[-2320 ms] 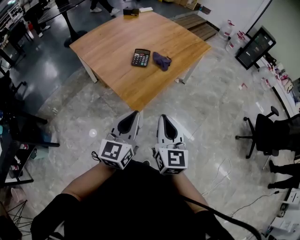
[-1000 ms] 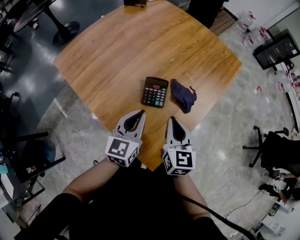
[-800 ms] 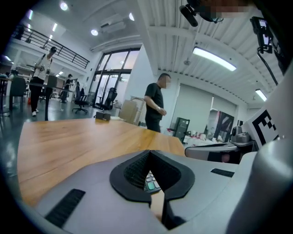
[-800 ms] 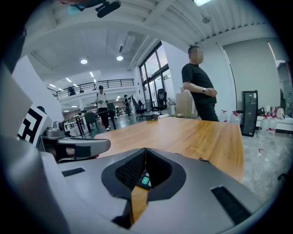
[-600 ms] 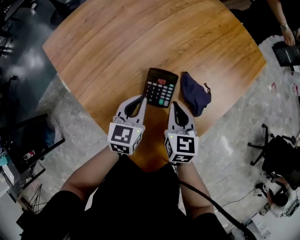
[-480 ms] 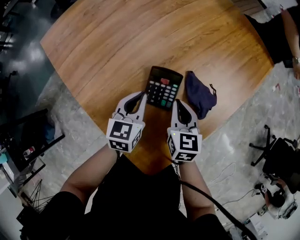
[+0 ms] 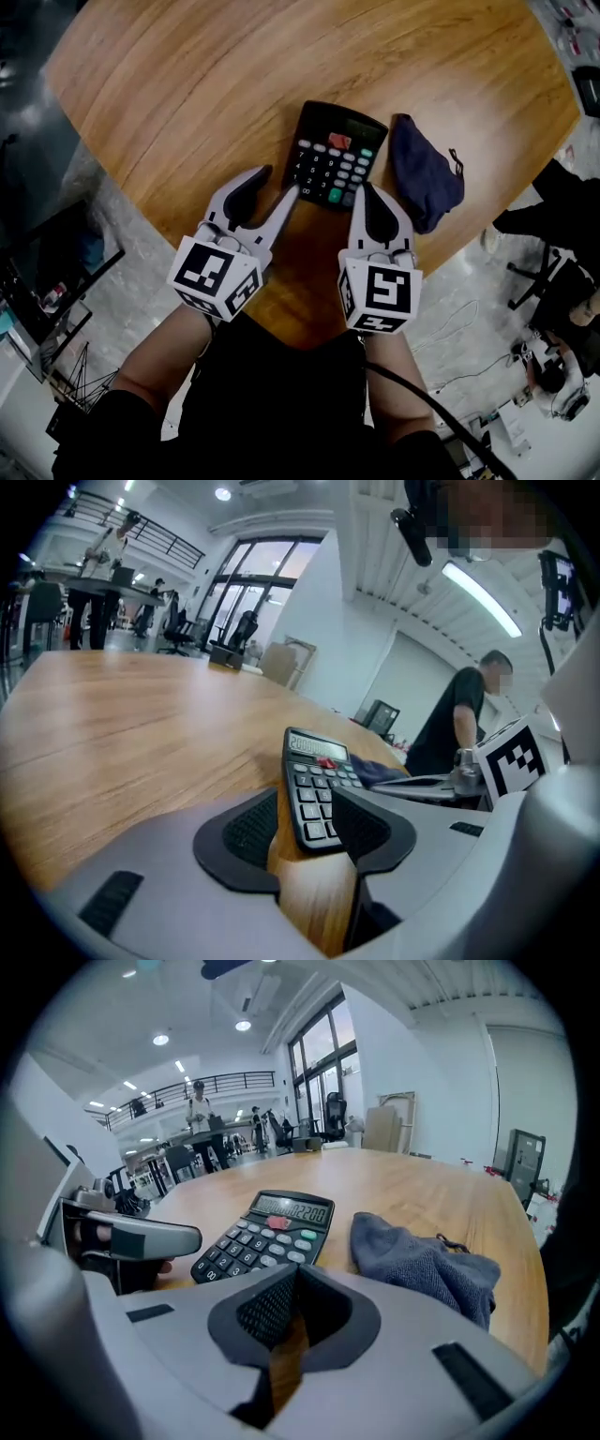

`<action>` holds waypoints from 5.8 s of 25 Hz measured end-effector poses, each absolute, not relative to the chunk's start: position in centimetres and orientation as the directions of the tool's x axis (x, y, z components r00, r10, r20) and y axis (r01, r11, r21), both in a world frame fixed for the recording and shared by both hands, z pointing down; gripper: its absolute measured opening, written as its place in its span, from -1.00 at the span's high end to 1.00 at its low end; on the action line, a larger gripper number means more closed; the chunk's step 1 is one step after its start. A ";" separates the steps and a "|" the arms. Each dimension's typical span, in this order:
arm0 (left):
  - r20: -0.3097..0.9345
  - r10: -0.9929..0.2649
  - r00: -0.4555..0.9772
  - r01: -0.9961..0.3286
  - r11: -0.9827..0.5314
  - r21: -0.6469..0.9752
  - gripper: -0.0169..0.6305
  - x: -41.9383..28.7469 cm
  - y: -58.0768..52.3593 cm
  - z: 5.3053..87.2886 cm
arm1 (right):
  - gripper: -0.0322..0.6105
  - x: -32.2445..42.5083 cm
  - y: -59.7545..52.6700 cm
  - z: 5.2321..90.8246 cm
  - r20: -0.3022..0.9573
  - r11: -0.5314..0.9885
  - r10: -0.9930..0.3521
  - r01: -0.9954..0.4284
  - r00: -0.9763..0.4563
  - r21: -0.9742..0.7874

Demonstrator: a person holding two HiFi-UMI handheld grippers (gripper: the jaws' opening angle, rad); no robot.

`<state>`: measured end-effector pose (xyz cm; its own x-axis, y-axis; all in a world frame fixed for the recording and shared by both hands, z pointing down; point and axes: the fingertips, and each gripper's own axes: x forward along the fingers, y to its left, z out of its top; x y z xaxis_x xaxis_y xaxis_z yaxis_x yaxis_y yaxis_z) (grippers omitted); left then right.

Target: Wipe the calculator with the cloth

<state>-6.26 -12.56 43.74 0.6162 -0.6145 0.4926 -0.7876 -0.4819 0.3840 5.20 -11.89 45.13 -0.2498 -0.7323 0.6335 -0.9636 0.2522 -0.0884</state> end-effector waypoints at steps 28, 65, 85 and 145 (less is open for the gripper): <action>0.278 -0.614 0.739 -0.555 -0.321 0.768 0.74 -4.7 -12.5 41.4 | 0.35 13.8 -11.8 43.2 0.667 0.249 -0.742 -0.951 -0.064 0.186; 0.162 -0.631 0.758 -0.425 -0.290 0.858 0.74 -5.1 -10.6 38.6 | 0.68 5.6 -8.4 34.9 0.325 0.371 -0.845 -0.904 -0.424 -0.213; 0.098 -0.686 0.721 -0.335 -0.221 0.916 0.74 -5.7 -11.9 37.1 | 0.68 -2.0 0.1 37.8 0.340 0.640 -0.630 -0.715 -0.698 -0.282; 0.182 -0.770 0.611 -0.312 -0.023 0.950 0.74 -5.9 -11.2 42.9 | 0.68 15.5 -8.5 43.6 0.529 -0.006 -0.848 -0.998 -0.028 -0.062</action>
<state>-5.92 -11.20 42.87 0.6110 -0.7705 0.1817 -0.3117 -0.0232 0.9499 15.47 -8.49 43.65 -0.0277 -0.8483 0.5289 -0.9981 -0.0061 -0.0621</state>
